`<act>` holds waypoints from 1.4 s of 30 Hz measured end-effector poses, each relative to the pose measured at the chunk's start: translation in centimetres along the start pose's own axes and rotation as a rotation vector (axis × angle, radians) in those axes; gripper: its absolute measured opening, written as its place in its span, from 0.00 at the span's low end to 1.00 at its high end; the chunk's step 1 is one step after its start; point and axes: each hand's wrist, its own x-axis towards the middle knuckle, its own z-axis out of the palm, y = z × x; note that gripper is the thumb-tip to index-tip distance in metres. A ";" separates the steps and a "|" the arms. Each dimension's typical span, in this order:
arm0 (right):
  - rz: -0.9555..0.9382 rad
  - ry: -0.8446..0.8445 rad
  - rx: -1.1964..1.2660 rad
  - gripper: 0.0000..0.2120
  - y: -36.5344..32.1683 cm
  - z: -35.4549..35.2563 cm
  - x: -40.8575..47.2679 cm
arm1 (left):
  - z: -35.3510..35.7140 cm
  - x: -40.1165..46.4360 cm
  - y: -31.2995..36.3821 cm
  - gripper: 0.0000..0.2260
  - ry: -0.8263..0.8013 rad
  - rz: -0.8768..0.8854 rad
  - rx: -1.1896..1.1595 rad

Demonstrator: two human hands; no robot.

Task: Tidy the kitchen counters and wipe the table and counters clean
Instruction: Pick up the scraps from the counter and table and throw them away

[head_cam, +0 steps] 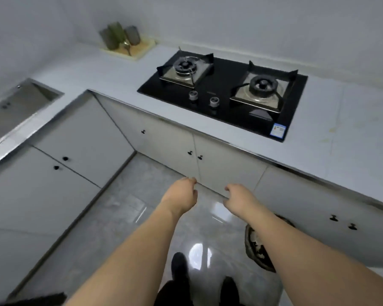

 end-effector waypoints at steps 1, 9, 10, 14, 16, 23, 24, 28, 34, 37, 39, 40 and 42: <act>-0.037 0.000 -0.026 0.20 -2.2 0.4 0.2 | -0.9 -0.8 -2.1 0.17 0.036 -0.034 -0.021; -0.295 -0.052 -0.171 0.20 -21.4 5.5 2.6 | -6.9 -6.6 -20.1 0.19 0.238 -0.225 -0.078; -0.329 -0.053 -0.189 0.19 -24.4 6.6 3.0 | -7.7 -7.2 -22.9 0.18 0.253 -0.253 -0.087; -0.421 -0.111 -0.221 0.21 -36.5 12.4 3.7 | -10.2 -10.2 -35.2 0.16 0.271 -0.371 -0.137; -0.453 -0.151 -0.244 0.23 -41.0 14.6 3.9 | -11.2 -11.5 -39.8 0.16 0.266 -0.410 -0.188; -0.555 -0.234 -0.277 0.24 -55.2 20.8 4.5 | -14.2 -15.0 -53.9 0.16 0.312 -0.527 -0.260; -0.561 -0.238 -0.287 0.24 -56.7 21.4 4.9 | -14.5 -15.1 -55.3 0.16 0.309 -0.541 -0.267; -0.573 -0.269 -0.330 0.23 -62.5 24.0 7.2 | -15.4 -14.5 -61.3 0.17 0.305 -0.568 -0.283; -0.616 -0.311 -0.339 0.25 -73.6 29.0 13.0 | -19.6 -12.6 -72.1 0.17 0.342 -0.625 -0.276; -0.664 -0.321 -0.335 0.24 -80.1 30.8 14.6 | -22.6 -13.0 -77.6 0.16 0.367 -0.680 -0.273; -0.701 -0.319 -0.337 0.22 -84.6 32.2 15.3 | -24.7 -13.4 -81.3 0.16 0.407 -0.727 -0.280; -0.717 -0.332 -0.332 0.23 -86.3 32.8 15.5 | -25.4 -13.5 -82.8 0.15 0.437 -0.750 -0.299; -0.753 -0.351 -0.338 0.24 -89.6 33.9 15.7 | -26.6 -13.9 -85.5 0.16 0.476 -0.777 -0.339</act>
